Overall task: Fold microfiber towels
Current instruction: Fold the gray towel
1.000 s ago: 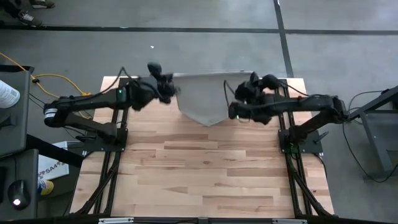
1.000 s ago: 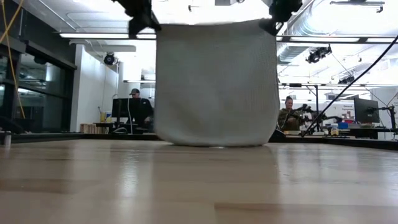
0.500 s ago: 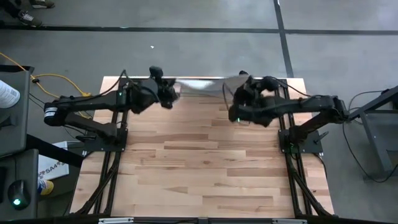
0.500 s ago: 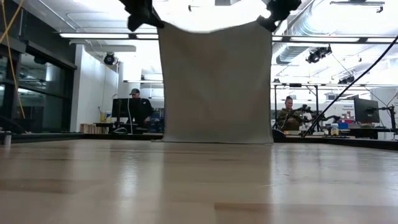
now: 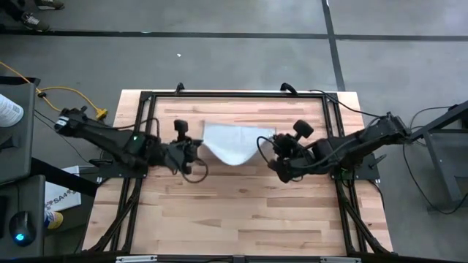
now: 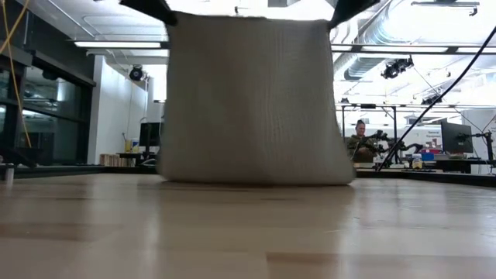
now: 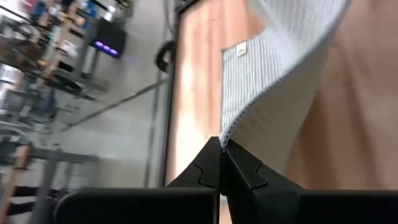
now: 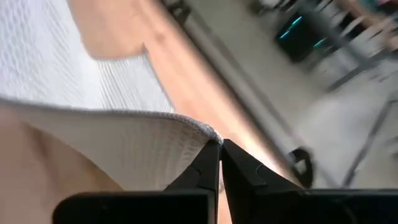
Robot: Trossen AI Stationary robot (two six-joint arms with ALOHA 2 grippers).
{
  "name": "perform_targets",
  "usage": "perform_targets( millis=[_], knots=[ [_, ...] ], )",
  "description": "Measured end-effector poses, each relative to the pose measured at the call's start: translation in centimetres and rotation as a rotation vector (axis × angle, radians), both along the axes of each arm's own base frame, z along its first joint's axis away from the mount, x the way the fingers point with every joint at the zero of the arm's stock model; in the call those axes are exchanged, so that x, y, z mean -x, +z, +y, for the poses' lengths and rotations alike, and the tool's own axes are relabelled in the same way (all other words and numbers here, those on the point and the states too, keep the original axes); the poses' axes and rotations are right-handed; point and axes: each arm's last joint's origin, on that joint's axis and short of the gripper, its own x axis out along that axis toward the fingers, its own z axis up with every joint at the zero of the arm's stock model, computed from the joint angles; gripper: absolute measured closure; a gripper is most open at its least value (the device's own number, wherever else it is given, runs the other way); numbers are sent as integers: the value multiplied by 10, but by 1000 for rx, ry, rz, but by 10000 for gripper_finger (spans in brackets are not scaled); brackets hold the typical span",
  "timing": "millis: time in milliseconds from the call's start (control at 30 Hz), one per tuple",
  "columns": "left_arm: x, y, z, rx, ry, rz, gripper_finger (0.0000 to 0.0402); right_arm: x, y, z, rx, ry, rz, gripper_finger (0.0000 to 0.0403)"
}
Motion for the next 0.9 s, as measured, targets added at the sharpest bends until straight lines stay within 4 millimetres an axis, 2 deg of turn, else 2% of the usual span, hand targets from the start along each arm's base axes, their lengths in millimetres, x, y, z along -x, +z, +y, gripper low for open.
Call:
perform_targets(
  millis=[167, 367, 600, 900],
  knots=[
    [4, -14, -13, 97, 26, 58, 401, 4, -8, 9, -140, 11, 43, 399],
    [-3, -35, -31, 193, 43, 143, 401, 7, -21, 30, -225, 46, 66, 399],
    [-16, -64, -60, 274, 25, 239, 401, 10, -38, 58, -294, 76, 104, 399],
    [-19, -93, -103, 364, -21, 287, 401, 8, -62, 95, -391, 127, 159, 399]
  ],
)
